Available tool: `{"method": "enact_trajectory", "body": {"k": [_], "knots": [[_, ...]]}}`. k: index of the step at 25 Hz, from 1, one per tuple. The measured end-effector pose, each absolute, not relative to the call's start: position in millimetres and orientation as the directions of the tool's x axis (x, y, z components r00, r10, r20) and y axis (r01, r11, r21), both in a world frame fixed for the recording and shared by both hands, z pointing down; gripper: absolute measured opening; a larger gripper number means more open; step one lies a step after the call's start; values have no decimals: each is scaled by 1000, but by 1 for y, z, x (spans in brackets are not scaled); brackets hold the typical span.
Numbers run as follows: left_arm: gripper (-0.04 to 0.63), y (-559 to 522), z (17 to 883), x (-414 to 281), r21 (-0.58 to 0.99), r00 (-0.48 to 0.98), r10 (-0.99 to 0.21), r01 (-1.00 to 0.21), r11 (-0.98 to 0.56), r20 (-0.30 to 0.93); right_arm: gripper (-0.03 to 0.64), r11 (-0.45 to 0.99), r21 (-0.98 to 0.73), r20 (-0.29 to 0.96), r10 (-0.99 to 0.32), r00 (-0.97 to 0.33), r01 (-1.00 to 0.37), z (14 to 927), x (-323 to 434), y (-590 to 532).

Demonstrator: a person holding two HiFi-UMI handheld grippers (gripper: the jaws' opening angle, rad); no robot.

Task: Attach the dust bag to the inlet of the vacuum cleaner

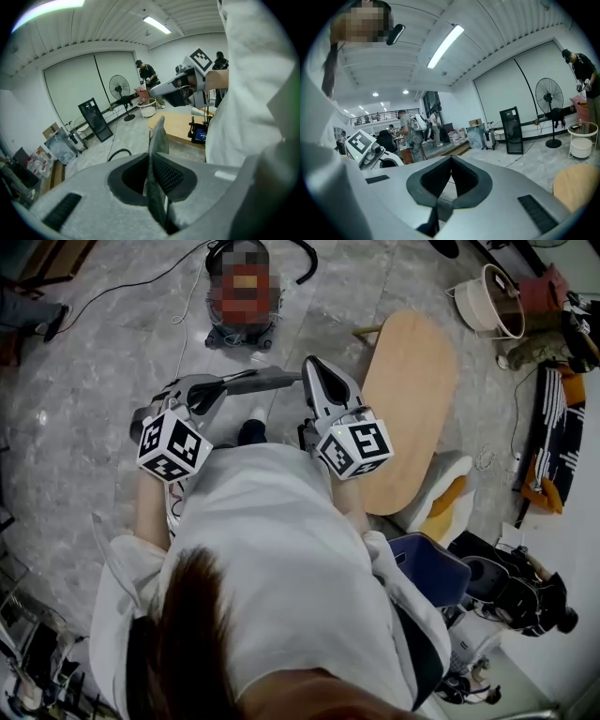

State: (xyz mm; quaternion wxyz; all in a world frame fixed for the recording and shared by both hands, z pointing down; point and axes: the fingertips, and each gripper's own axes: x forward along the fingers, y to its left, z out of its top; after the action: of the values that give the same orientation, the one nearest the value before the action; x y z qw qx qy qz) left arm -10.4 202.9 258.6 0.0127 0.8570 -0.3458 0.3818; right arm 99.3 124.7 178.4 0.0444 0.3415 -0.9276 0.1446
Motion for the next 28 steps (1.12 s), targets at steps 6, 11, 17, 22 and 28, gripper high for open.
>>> {"method": "enact_trajectory", "body": {"k": [6, 11, 17, 22, 28], "knots": [[41, 180, 260, -3, -239, 448, -601, -634, -735, 662, 2, 734, -242, 190, -606, -773, -635, 183, 113, 102], [41, 167, 262, 1, -221, 452, -591, -638, -738, 668, 3, 719, -251, 196, -618, -762, -648, 187, 124, 89], [41, 155, 262, 4, -202, 465, -570, -627, -752, 678, 2, 694, -270, 209, -634, -744, -667, 188, 131, 80], [41, 132, 274, -6, -188, 486, -542, -602, -776, 686, 3, 683, -268, 227, -640, -734, -679, 198, 119, 59], [41, 91, 281, -24, -153, 527, -480, -547, -823, 701, 2, 650, -284, 243, -663, -708, -705, 199, 98, 18]]}}
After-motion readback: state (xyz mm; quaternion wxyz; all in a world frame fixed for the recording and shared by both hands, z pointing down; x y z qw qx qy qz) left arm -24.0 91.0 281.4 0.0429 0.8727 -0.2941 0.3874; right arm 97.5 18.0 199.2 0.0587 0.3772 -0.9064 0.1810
